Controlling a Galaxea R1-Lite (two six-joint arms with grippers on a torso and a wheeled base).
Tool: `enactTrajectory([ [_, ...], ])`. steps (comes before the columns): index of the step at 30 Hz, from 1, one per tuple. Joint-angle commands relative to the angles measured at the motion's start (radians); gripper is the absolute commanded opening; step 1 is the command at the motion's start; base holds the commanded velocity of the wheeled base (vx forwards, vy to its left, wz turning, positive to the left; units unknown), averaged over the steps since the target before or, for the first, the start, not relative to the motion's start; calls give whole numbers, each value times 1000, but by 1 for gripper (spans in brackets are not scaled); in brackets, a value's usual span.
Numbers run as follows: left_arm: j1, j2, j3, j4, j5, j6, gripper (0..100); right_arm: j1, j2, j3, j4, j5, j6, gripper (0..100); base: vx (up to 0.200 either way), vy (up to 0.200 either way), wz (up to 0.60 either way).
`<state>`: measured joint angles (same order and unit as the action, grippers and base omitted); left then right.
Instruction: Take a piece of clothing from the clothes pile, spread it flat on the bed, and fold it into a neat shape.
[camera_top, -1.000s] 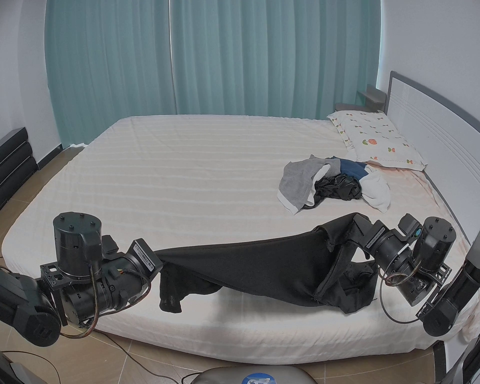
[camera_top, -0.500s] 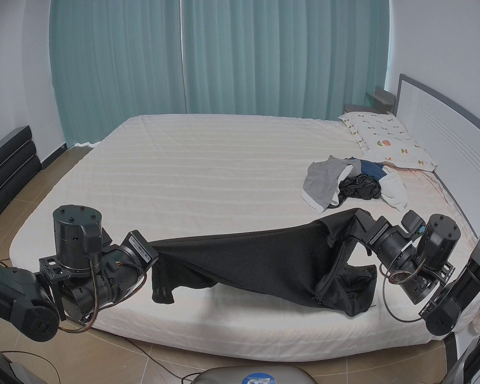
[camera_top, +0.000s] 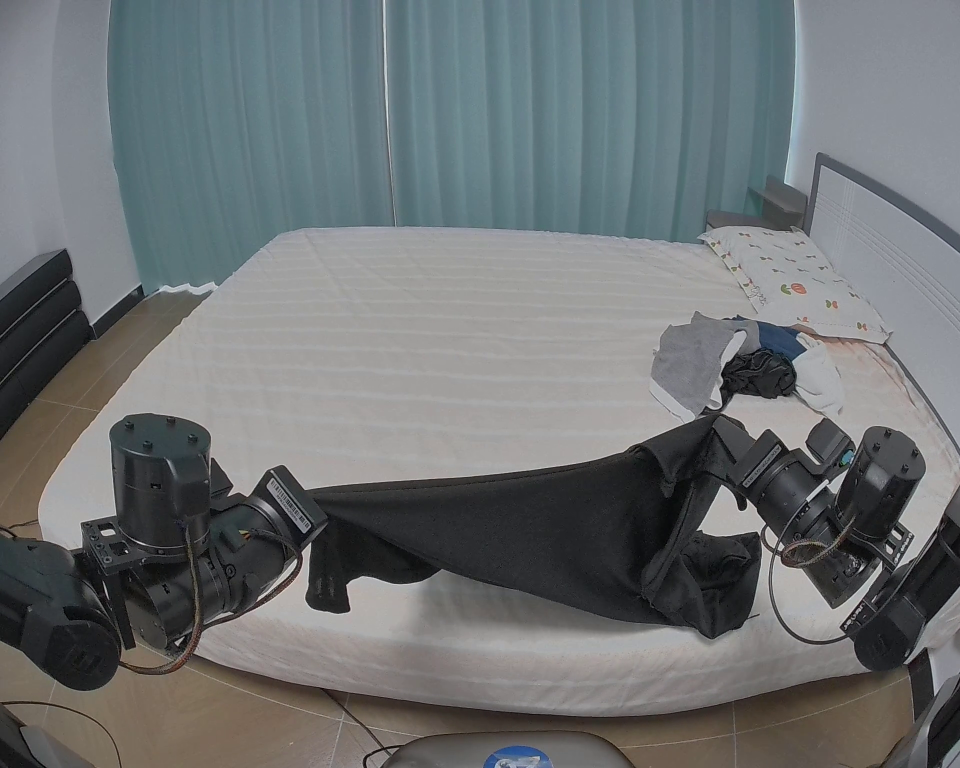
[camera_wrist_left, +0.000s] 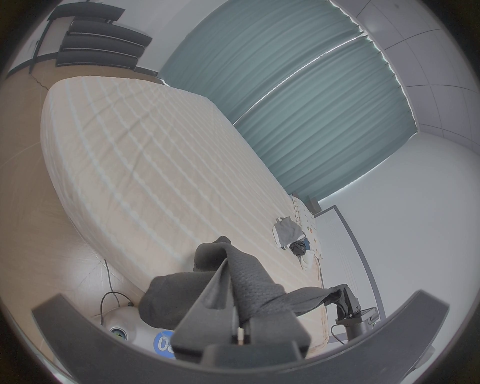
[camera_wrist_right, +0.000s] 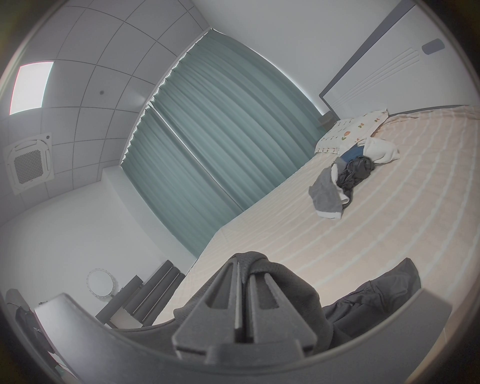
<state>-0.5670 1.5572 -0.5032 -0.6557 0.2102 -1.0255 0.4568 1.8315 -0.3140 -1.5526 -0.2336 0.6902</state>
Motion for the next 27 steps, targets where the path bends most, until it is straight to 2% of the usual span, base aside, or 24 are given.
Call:
enactTrajectory([
  [1, -1, 4, -1, 1, 0, -1, 0, 5, -6, 4, -11, 0, 0, 0, 0, 0, 0],
  [17, -1, 20, -12, 1, -5, -8, 0, 5, 3, 6, -9, 22, 15, 0, 0, 0, 0],
  [27, 4, 23, -17, 1, -5, -10, 0, 5, 3, 6, -11, 22, 15, 0, 0, 200, 0],
])
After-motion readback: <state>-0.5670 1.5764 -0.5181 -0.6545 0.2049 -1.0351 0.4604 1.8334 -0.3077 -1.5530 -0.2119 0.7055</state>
